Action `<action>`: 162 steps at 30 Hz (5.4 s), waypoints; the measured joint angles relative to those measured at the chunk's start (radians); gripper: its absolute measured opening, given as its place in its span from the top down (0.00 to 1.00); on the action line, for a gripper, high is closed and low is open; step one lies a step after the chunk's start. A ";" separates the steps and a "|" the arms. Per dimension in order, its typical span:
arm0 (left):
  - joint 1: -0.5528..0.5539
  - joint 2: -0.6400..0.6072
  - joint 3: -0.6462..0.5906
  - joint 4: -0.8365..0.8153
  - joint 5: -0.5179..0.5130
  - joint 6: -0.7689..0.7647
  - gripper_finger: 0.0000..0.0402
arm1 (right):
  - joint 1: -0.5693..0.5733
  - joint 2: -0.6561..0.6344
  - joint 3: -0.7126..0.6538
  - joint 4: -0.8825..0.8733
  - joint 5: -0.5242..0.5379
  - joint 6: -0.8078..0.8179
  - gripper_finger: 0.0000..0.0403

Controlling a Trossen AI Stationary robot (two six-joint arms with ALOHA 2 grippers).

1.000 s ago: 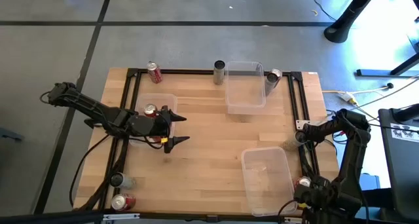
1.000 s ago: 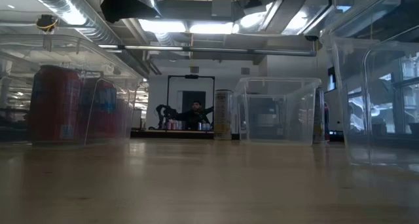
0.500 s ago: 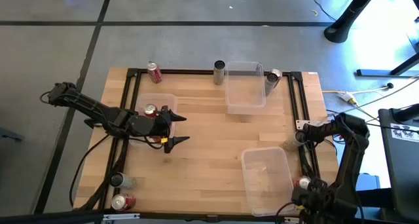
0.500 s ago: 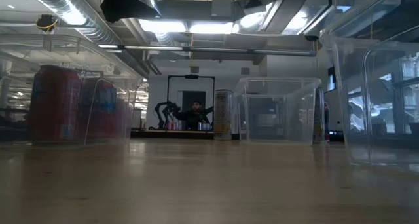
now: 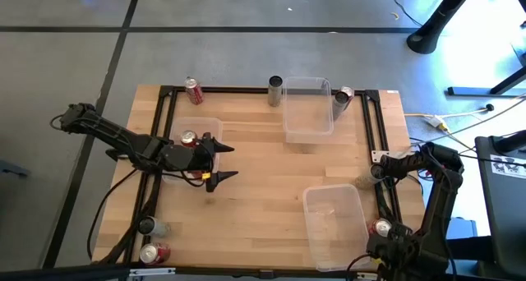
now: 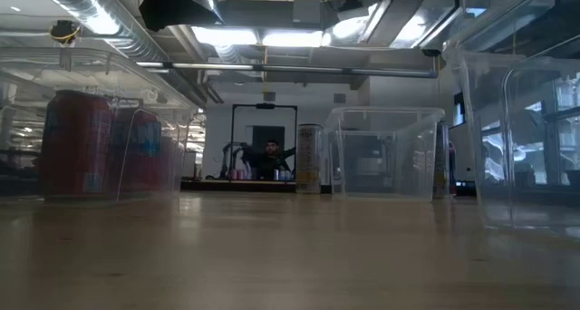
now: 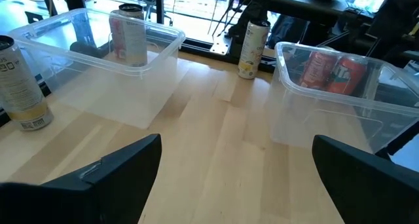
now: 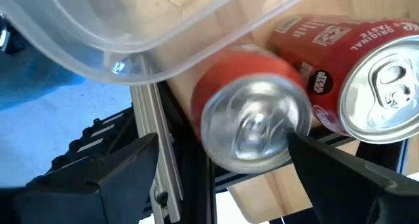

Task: Sort soda cans
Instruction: Put the red soda can into the middle transparent bin

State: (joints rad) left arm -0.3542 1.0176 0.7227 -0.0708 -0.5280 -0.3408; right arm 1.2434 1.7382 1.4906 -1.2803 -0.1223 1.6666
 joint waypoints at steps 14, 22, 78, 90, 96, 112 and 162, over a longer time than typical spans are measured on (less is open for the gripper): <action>0.000 0.000 0.000 0.000 0.000 0.000 0.04 | 0.000 0.000 0.015 -0.117 -0.027 0.029 0.15; 0.000 0.000 0.000 0.000 0.000 0.002 0.04 | 0.000 -0.001 0.006 -0.069 0.010 0.031 0.15; -0.004 0.000 0.000 -0.003 0.000 0.000 0.04 | -0.091 -0.001 0.357 -0.003 0.051 0.131 0.28; -0.006 0.000 0.000 0.001 0.000 -0.058 0.04 | -0.351 -0.001 0.413 0.024 0.384 -0.465 0.28; -0.006 0.003 0.000 0.001 0.000 -0.078 0.04 | -0.567 0.007 0.412 0.062 0.513 -0.899 0.28; 0.009 0.167 0.000 -0.005 -0.012 -0.147 0.04 | -0.976 0.286 0.411 0.124 0.417 -1.417 0.28; 0.033 0.110 0.347 -1.152 0.071 -0.392 0.04 | -0.920 0.356 0.562 0.007 0.359 -1.511 0.08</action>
State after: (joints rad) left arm -0.3216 1.1278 1.0692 -1.2231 -0.4572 -0.7324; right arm 0.3235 2.0944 2.0530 -1.2736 0.2362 0.1558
